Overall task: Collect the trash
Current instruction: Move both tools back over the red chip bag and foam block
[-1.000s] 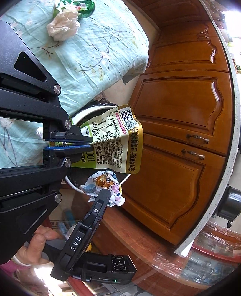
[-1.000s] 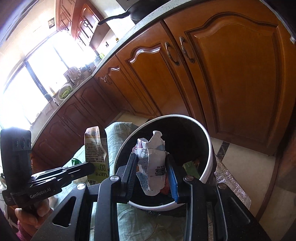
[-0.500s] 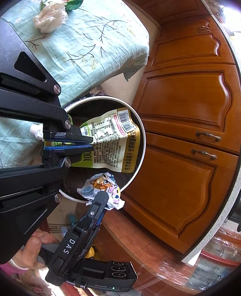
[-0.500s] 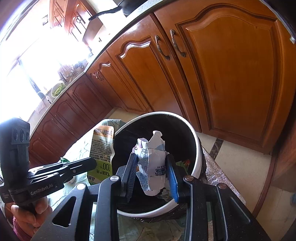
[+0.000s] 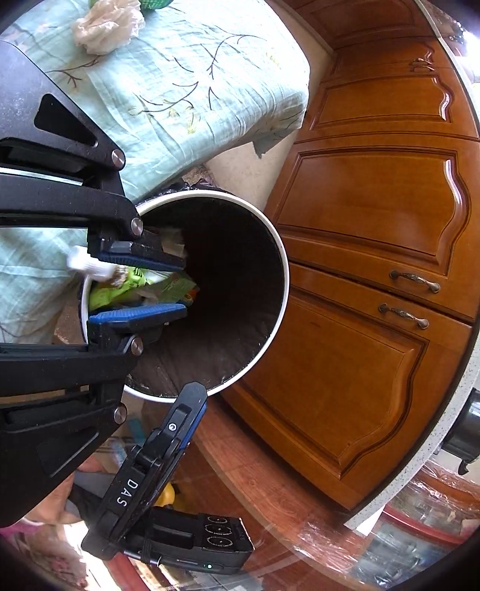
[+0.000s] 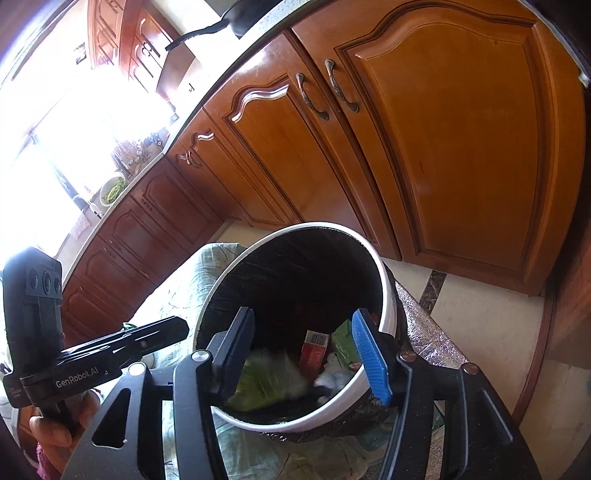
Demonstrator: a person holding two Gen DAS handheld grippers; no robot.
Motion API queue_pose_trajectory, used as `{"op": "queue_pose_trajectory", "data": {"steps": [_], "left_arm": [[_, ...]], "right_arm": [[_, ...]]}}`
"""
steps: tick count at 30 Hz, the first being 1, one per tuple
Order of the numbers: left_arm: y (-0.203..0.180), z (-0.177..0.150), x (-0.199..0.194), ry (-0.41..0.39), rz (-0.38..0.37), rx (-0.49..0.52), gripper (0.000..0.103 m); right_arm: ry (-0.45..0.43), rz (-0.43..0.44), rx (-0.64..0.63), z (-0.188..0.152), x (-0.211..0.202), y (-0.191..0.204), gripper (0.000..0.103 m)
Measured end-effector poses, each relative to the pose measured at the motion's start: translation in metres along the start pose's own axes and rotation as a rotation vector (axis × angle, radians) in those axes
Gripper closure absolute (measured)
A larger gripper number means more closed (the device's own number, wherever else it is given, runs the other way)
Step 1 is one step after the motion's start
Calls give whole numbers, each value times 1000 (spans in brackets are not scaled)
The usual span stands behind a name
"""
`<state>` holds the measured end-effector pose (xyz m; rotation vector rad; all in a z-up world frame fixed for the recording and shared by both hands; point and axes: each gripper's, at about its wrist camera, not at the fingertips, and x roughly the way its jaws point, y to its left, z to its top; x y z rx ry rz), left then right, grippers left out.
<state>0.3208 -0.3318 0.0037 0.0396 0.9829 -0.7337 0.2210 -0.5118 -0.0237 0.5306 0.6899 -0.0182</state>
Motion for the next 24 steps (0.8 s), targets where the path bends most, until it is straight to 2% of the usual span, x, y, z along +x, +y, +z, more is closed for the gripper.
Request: {"op": "queue_pose_trajectory", "data": {"steps": [3,5,10,16,24], "left_arm": [[5,-8,-13,-26,-5,-13,82],[9,-16,-23,-47,-5,-27,80],[26,-49,-54,-100,6,-77,69],[55,-101,-86,-135,49,-169,66],[104,-155,-125,-160,116,-296,66]], "right_arm": [[-24,13,15,-7,-9,3,36],[-38,27,24,-12,-15,6,25],[-61,66,-3,-30,-29,28,15],[-49,117,-85,-57,-33,69,15],[47,189,-172,-89,-11,118,15]]}}
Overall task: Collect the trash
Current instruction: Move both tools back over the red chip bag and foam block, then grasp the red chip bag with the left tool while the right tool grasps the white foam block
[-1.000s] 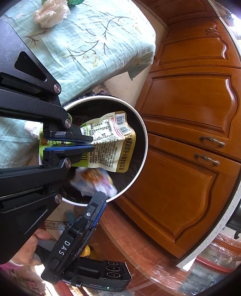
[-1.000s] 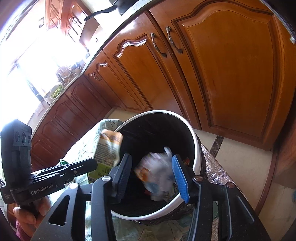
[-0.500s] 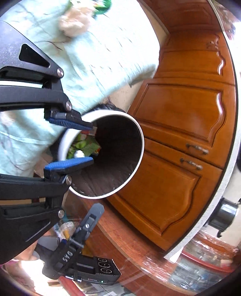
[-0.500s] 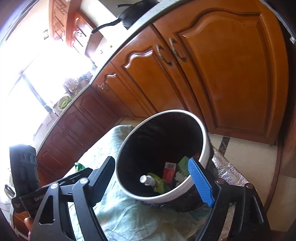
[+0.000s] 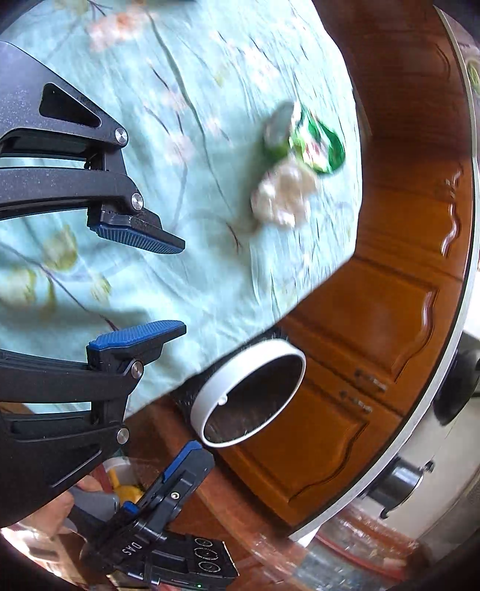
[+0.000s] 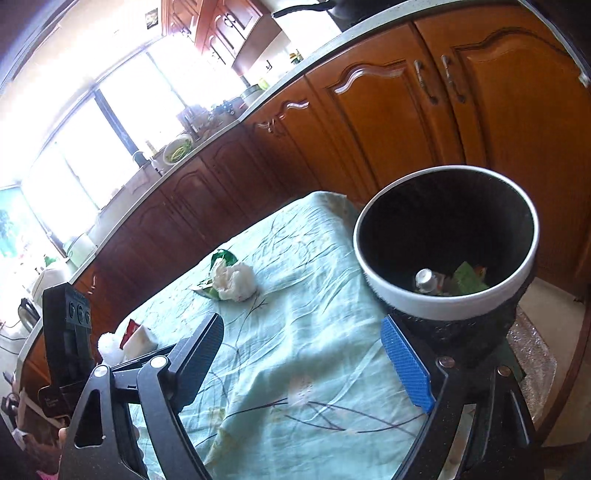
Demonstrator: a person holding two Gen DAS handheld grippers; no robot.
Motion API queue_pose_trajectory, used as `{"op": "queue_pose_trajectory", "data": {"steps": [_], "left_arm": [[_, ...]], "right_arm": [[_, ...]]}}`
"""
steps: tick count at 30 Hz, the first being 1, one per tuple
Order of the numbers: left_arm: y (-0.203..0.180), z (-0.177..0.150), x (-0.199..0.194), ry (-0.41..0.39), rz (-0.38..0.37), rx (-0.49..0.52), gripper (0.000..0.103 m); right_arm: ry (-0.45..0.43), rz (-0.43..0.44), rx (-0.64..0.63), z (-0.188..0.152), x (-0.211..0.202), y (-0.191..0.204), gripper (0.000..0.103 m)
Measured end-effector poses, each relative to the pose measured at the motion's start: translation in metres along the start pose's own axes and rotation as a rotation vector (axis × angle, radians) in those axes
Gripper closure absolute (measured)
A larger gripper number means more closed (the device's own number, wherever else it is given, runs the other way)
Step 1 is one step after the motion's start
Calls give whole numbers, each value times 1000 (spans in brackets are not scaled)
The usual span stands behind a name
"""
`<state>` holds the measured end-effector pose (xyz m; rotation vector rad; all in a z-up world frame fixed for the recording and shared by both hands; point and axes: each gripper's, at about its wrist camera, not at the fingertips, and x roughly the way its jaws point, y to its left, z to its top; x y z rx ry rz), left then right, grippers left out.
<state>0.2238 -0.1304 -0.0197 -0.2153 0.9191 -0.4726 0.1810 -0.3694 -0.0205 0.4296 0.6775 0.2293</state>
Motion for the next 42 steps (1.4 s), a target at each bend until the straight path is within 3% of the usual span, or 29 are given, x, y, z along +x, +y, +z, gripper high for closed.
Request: {"op": "queue_pose_trajectory", "data": {"steps": [8,16,30,34,42], "left_arm": [[57,-12,-30,-37,70,-88,66],[94,-22,-65,-86,158,-102,65],[199,-12,-138,-221,340,-234,65],[227,0,-137,-214,381,-253,64],[270,16,-102,-96,401,-252,66]], "right_arm": [[69,47,-50,-11,29,34,15],[115,104,-90,-19,47,72,15],[272,275,-263,-53,117,185,15],[323,303,-293,-62,139,207,15],[393,340,-271,-68,170,230,15]]}}
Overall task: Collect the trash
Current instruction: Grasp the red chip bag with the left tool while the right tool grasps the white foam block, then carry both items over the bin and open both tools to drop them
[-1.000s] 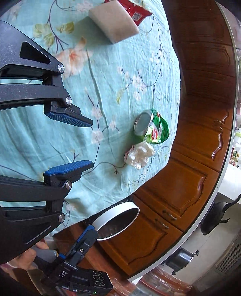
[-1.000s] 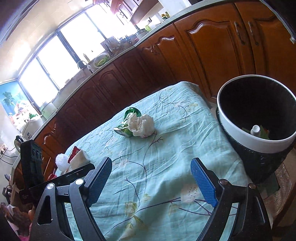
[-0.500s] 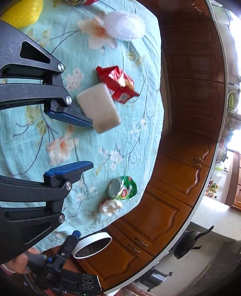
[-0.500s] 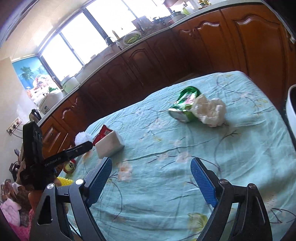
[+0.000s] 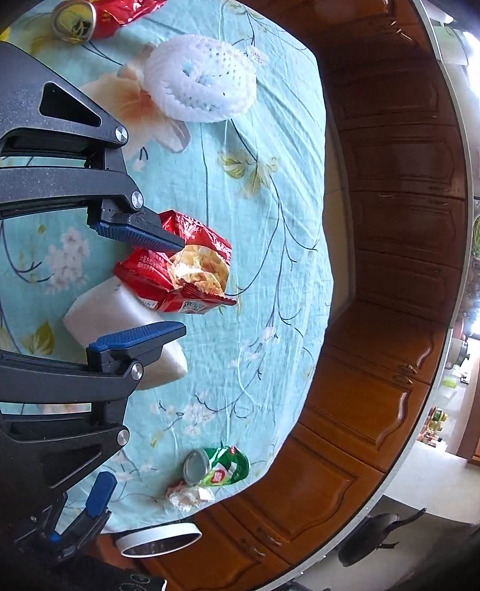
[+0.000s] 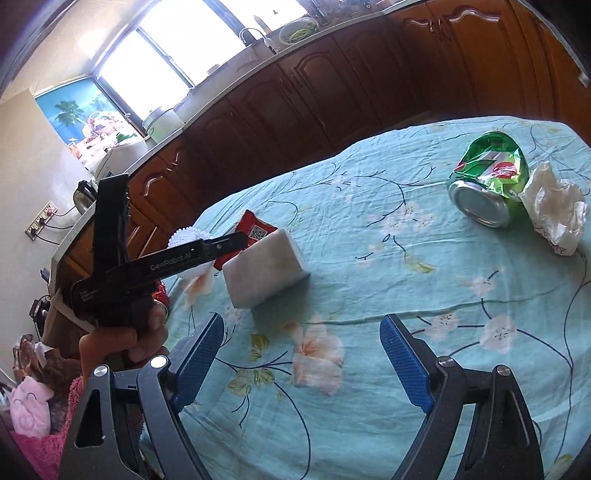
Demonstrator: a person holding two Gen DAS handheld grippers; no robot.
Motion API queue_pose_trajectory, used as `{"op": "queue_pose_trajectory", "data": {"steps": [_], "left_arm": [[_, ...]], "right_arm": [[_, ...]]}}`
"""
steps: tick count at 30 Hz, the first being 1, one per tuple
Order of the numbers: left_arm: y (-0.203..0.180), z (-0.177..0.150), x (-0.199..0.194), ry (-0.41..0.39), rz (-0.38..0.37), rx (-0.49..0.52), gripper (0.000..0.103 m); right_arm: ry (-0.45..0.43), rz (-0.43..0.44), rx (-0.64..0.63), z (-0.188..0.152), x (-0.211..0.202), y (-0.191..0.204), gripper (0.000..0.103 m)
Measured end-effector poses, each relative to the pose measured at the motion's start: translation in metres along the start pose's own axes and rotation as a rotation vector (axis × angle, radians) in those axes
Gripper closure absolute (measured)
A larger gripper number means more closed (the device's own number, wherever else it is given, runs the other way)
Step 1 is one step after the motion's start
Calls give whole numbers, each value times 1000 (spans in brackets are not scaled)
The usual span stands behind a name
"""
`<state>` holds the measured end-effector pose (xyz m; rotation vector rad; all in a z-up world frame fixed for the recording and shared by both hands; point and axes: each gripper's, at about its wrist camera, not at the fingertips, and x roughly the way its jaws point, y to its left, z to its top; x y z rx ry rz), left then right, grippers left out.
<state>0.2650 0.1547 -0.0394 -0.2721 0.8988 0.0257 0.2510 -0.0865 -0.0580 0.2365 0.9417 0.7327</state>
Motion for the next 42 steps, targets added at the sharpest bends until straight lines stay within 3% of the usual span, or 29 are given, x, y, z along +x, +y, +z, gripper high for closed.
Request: {"op": "queue_pose_trajectory", "data": {"steps": [2,5,9,10,11,14,17,21,25,33,38,39,41,42], "left_arm": [[-1,-2,9,34,-21,8,73],[-12,-9,6,24,-28,52,79],[-36,-19,2,60,-156,44,84],[-46,-23,1,70,-183,55,94],[-58,-30,0,82,-212,70,94],[-87,-40,-16,50,-238,121,94],[-92,-36,-38,7,-275,120,96],[-75,-30,-63,-59,-230,103,97],[-44,-31,-74,-85,-197,35,97],[6,-48,-78,-81,-158,-74,97],[15,-56,-85,-85,-156,-82,97],[15,-58,-85,-83,-158,-84,97],[17,-60,-85,-81,-160,-93,97],[17,-61,-85,-80,-163,-96,97]], "right_arm": [[-12,-5,12,-1,-3,-3,15],[-42,-22,55,-2,-16,-16,15],[-106,-56,114,0,-37,-36,16],[-125,-62,131,0,-44,-41,16],[-142,-67,144,0,-50,-45,16],[-165,-82,166,-1,-64,-55,16],[-151,-77,155,-4,-66,-56,16],[-91,-42,87,-9,-48,-40,16],[33,-33,-12,-13,-14,-14,16],[82,-3,-136,-16,13,24,16],[134,-10,-198,-8,28,26,16],[138,4,-197,-7,30,24,16],[152,34,-174,-7,30,20,36],[149,27,-161,-8,28,18,39]]}}
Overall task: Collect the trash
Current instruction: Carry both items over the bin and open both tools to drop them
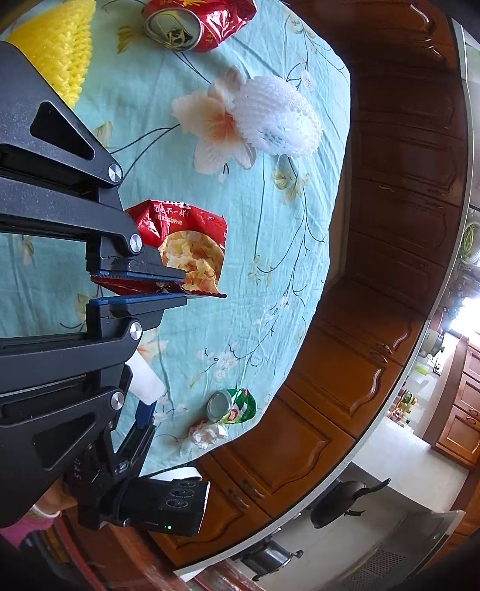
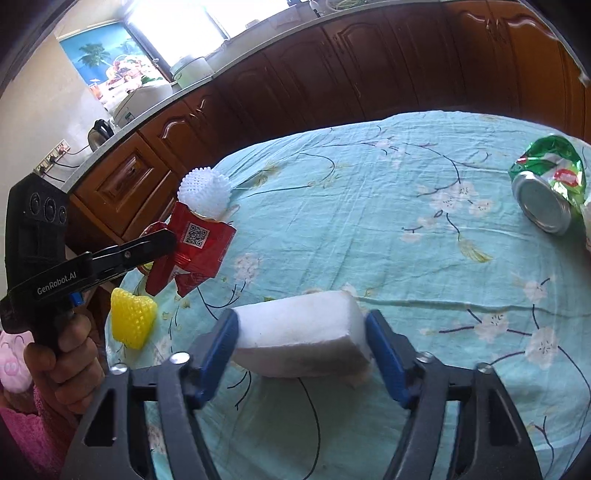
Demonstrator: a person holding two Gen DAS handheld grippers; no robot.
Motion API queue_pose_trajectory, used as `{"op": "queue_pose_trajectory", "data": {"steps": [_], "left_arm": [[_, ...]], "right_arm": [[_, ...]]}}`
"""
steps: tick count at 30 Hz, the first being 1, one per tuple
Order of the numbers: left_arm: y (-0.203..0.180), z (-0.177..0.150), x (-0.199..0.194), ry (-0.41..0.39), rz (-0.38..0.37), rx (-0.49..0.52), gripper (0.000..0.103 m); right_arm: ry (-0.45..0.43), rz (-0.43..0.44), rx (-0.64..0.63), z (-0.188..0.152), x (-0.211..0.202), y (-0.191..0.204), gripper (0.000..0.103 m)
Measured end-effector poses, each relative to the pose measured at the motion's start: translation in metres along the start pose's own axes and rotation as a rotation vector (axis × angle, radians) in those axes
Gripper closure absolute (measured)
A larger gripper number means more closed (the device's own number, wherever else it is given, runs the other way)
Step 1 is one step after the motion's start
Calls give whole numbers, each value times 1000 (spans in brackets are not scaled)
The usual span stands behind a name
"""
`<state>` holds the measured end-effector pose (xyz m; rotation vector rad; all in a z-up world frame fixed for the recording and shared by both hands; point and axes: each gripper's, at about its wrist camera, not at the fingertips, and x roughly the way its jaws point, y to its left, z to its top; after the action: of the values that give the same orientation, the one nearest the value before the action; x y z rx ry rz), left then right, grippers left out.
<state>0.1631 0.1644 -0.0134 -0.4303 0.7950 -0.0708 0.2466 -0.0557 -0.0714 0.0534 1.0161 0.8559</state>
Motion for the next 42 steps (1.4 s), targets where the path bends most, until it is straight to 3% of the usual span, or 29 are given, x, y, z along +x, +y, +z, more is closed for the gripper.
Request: {"op": "queue_pose_trajectory", "data": {"steps": [2,7,12,20,28,42], "left_arm": [[0,-1,1,4,-4,-1,97],[-9,-3,7,20,-26,13,97],[-35,-6,13,36,-83,53,97],[-115,-23,35,100,-207,160,97],[-200,-40,52,140,-297,285,97],[-307,-48,78,171,-386,426,97]], "right_arm": [[-14,-10,2,-5,-11,0,52],[-79,-63,15,-31,-51,-2,64],[-199,-139,138,-56,-106,-35,65],[-373,-268,323,-88,-187,-93,65],[-469,-366,383,-108,-243,-123,65],[-586,-469,462,-135,-314,-169,65]]}}
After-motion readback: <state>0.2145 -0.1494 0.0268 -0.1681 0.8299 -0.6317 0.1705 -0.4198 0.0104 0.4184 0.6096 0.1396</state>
